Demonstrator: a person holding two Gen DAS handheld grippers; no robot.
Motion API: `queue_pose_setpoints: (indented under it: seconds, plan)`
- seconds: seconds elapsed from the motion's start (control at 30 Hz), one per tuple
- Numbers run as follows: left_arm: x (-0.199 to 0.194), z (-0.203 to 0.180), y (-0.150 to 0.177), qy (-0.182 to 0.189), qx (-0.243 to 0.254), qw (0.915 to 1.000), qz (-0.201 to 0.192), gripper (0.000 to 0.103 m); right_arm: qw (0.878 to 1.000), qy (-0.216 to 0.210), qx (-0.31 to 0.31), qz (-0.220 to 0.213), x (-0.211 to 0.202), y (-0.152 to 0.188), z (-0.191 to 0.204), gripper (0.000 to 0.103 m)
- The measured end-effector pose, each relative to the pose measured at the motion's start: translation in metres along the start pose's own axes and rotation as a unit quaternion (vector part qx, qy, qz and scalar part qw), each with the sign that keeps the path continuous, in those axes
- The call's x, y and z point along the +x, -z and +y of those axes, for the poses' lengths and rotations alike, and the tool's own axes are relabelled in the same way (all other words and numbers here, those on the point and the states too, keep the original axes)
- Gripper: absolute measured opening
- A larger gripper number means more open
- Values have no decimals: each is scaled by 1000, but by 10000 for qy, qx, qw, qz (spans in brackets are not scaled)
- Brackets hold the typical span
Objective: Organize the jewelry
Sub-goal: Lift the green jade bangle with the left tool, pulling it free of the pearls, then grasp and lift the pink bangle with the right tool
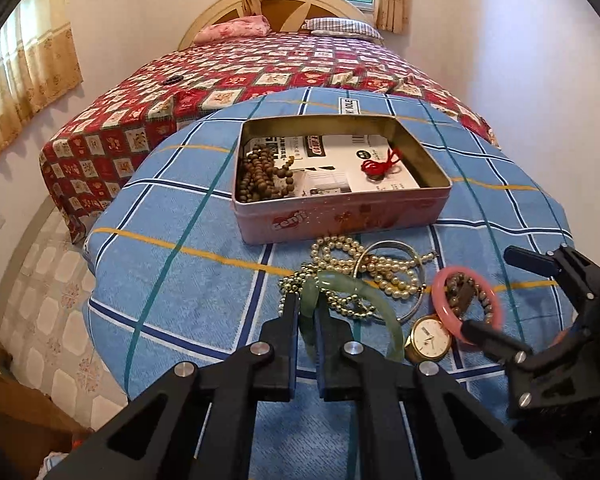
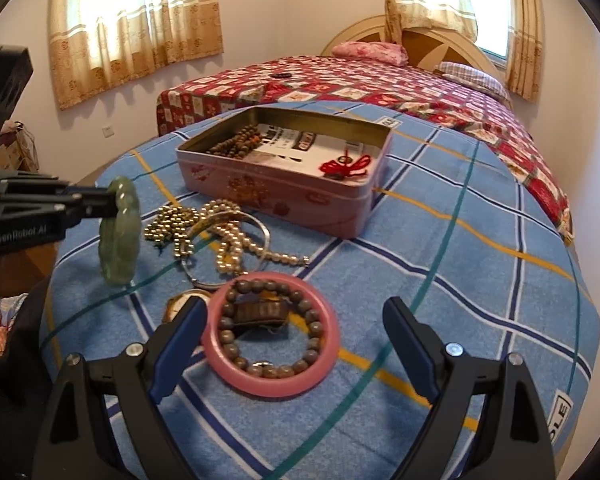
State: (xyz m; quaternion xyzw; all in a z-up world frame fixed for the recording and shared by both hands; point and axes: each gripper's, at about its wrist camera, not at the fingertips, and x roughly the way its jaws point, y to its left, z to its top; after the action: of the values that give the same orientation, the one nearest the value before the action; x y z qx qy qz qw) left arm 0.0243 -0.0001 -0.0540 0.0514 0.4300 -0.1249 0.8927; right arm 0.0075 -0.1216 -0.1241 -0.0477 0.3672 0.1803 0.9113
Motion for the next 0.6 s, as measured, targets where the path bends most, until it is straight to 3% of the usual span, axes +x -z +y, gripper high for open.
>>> queue_pose_setpoints:
  seconds: [0.33,0.43,0.47,0.6]
  plan:
    - [5,3,2,63,-52,9999,66,6,9992,38,-112,375,19,-2,1,96]
    - [5,3,2,62,-50,10000,60,6,9990,-96,-93,422,19,-1,0,91]
    - [5,3,2,59,-42,10000,62,6,9987,-259,-24,446,19,-1,-1,82]
    - [7,4,2,69,-39,9999,71,6,9986,-282,-55,438,16,0,1,78]
